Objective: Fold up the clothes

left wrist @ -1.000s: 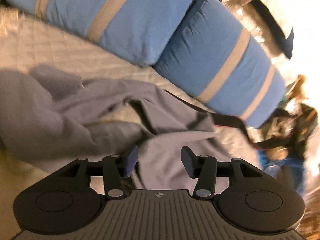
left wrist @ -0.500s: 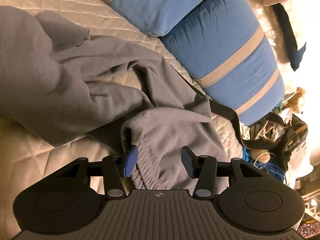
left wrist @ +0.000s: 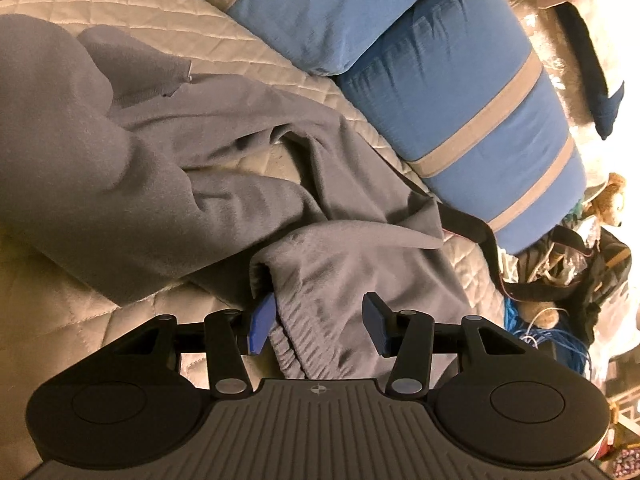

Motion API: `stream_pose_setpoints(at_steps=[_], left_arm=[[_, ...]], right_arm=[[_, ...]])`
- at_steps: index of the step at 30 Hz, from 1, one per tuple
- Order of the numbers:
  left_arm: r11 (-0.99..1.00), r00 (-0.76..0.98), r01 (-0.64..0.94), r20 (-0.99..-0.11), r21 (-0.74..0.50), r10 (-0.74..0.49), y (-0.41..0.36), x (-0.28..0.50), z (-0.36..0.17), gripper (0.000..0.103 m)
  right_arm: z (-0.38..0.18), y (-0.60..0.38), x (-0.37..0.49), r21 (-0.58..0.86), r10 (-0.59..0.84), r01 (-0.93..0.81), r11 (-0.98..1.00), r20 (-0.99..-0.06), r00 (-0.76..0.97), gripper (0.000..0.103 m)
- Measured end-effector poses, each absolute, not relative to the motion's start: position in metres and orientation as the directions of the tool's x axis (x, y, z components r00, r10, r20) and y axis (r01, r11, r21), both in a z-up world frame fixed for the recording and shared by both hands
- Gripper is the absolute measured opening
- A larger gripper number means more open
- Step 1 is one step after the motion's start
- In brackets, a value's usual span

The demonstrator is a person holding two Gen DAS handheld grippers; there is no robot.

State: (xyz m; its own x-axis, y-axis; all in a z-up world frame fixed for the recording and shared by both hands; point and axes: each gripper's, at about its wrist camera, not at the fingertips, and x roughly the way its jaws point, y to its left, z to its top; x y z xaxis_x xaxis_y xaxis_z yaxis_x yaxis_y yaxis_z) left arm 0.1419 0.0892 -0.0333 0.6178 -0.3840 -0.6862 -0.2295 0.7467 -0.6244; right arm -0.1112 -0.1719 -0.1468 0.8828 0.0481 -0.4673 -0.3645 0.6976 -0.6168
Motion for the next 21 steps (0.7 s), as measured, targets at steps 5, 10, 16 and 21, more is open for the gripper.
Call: stream_pose_setpoints(at_steps=[5, 10, 16, 21], left_arm=[[0.708, 0.638, -0.204, -0.641, -0.676, -0.427, 0.089, 0.141, -0.040, 0.044], [0.713, 0.639, -0.191, -0.637, -0.675, -0.432, 0.083, 0.141, -0.043, 0.004], [0.693, 0.673, -0.222, -0.622, -0.686, -0.400, 0.091, 0.138, -0.038, 0.003], [0.644, 0.681, -0.266, -0.613, -0.717, -0.401, 0.102, 0.139, -0.041, 0.003]], right_arm=[[-0.146, -0.173, -0.110, -0.616, 0.049, -0.363, 0.699, -0.466, 0.884, 0.014], [-0.147, -0.172, -0.110, -0.622, 0.038, -0.345, 0.703, -0.451, 0.892, 0.022], [-0.147, -0.171, -0.110, -0.636, 0.023, -0.317, 0.704, -0.426, 0.904, 0.038], [-0.144, -0.171, -0.110, -0.632, 0.021, -0.303, 0.713, -0.413, 0.911, 0.048]])
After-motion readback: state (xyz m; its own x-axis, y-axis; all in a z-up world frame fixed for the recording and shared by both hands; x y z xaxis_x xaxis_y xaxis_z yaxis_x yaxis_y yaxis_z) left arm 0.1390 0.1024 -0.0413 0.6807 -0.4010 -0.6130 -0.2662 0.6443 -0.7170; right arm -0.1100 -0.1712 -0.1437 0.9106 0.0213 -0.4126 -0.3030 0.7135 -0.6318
